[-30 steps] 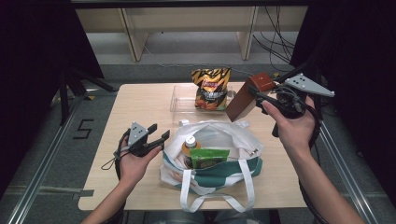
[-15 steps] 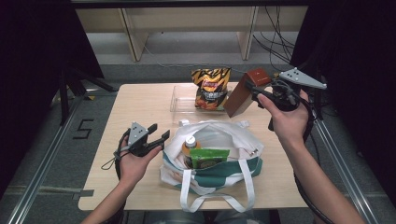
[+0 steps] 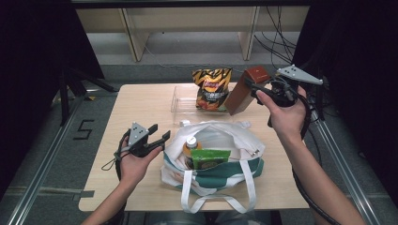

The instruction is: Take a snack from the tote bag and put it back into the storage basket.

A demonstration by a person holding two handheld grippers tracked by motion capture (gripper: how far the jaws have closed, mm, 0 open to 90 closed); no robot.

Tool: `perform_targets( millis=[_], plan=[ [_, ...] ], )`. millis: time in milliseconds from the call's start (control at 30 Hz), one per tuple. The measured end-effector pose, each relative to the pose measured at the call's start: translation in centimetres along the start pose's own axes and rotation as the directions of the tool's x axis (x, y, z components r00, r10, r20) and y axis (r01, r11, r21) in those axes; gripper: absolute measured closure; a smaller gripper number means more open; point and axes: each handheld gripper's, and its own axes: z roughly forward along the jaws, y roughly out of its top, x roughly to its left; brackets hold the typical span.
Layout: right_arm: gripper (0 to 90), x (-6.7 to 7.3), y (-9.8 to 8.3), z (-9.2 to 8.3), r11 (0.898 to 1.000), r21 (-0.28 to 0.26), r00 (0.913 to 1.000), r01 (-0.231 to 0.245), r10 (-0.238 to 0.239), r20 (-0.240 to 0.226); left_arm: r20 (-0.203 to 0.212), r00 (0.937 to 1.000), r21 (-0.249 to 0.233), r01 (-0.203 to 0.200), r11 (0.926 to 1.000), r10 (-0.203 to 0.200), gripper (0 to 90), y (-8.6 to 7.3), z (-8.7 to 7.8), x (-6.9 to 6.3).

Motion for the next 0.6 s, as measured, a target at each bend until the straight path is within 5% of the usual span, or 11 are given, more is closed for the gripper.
perform_targets(
  millis=[167,600],
  plan=[
    [39.0,-0.3,0.0,0.4,0.999,0.000,0.9994,0.034,-0.034,0.007,0.001,1.0000,-0.002,-0.001,1.0000,0.001,42.3,0.0,0.0,0.0],
    [39.0,-0.8,-0.2,1.7,1.000,0.018,0.9994,0.024,-0.024,0.023,0.002,1.0000,-0.002,-0.003,1.0000,0.003,42.3,0.0,0.0,0.0]
  ],
)
